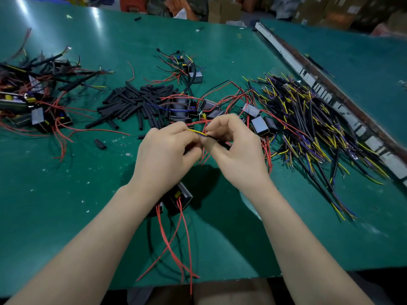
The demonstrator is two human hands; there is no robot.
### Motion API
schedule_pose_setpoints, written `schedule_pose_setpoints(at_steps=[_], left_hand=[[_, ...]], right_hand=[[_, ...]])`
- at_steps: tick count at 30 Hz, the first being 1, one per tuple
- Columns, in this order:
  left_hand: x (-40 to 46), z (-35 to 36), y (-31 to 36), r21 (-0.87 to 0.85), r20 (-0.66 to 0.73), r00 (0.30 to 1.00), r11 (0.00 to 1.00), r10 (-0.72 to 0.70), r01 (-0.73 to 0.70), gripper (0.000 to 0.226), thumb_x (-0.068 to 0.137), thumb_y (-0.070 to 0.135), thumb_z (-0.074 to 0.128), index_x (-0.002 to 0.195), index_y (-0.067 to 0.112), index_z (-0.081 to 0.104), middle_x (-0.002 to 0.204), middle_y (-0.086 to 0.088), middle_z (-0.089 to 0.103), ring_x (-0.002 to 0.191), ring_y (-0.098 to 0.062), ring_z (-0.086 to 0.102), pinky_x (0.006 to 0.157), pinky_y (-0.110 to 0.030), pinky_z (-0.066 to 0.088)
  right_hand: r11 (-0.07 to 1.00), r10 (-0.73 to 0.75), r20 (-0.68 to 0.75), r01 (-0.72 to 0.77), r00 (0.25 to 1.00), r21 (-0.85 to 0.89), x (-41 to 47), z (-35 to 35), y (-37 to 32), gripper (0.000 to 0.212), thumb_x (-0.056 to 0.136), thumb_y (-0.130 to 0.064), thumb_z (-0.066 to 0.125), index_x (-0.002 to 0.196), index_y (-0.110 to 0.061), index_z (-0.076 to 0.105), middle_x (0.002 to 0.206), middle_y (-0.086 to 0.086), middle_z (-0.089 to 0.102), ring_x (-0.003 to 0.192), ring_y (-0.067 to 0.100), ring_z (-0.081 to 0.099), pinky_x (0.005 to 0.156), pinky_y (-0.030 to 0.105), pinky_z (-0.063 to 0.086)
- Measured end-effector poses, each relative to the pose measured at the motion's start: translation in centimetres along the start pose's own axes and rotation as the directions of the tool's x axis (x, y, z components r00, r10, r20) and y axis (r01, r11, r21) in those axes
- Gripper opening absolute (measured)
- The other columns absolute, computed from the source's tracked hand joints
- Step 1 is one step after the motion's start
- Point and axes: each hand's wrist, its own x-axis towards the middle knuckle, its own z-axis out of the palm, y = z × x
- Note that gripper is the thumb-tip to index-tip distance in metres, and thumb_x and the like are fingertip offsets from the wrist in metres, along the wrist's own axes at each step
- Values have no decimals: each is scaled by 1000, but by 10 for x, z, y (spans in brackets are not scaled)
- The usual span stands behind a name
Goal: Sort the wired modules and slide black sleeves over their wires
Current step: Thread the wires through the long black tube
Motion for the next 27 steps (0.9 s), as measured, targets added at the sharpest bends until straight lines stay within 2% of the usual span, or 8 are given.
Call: schedule_pose_setpoints(at_steps=[6,9,12,15,19,21,25,27], left_hand=[[-1,2,4,-1,-49,995,996,-87,87,14,81,17,60,83,10,71,79,-6,64,69,-31,61,60,-43,50],[0,2,8,-162,-47,979,968,-201,191,8,86,17,62,85,12,69,84,-2,66,77,-24,61,71,-40,50],[2,2,10,-346,-22,943,888,-331,304,8,88,16,63,84,20,68,80,9,65,74,-8,59,76,-28,48],[4,1,13,-555,74,885,718,-460,420,15,90,15,61,79,24,65,67,13,61,63,-1,52,65,-17,44],[7,0,18,-815,210,816,364,-539,451,16,92,6,57,81,14,66,72,1,62,69,-9,52,68,-17,46],[7,1,18,-852,256,795,260,-549,454,17,92,5,56,79,13,65,72,2,62,70,-10,52,68,-17,46],[7,2,19,-883,317,763,118,-563,454,23,92,-1,52,76,12,63,68,5,63,71,-10,53,69,-16,47],[9,1,20,-895,368,746,5,-555,445,24,91,-4,48,77,11,61,67,4,64,67,-8,55,66,-15,48]], right_hand=[[983,43,-56,-33,997,182,1,1,-1,41,80,0,70,88,-29,44,75,-10,63,70,1,58,70,13,44],[933,110,-51,-85,993,349,4,-1,-4,40,81,1,70,92,-25,43,80,-2,67,74,12,62,75,27,48],[908,108,-87,-63,990,414,4,0,-6,39,81,-1,71,94,-25,44,78,-3,69,72,12,64,73,28,49],[926,62,-174,9,983,378,0,5,-10,39,80,-2,72,93,-27,46,82,-4,68,76,11,64,75,25,49],[951,-42,-250,115,967,286,-6,12,-11,40,81,-2,71,94,-29,44,81,-9,66,75,4,63,72,16,46],[955,-74,-274,148,959,259,-7,14,-12,41,81,-3,71,95,-29,43,80,-13,66,75,0,64,72,12,46],[967,-161,-291,210,943,144,-9,19,-9,43,81,-8,71,97,-37,41,85,-13,66,79,0,66,74,18,51],[970,-184,-278,219,943,100,-10,20,-8,47,81,-11,70,98,-44,41,86,-18,66,80,-1,67,72,19,52]])
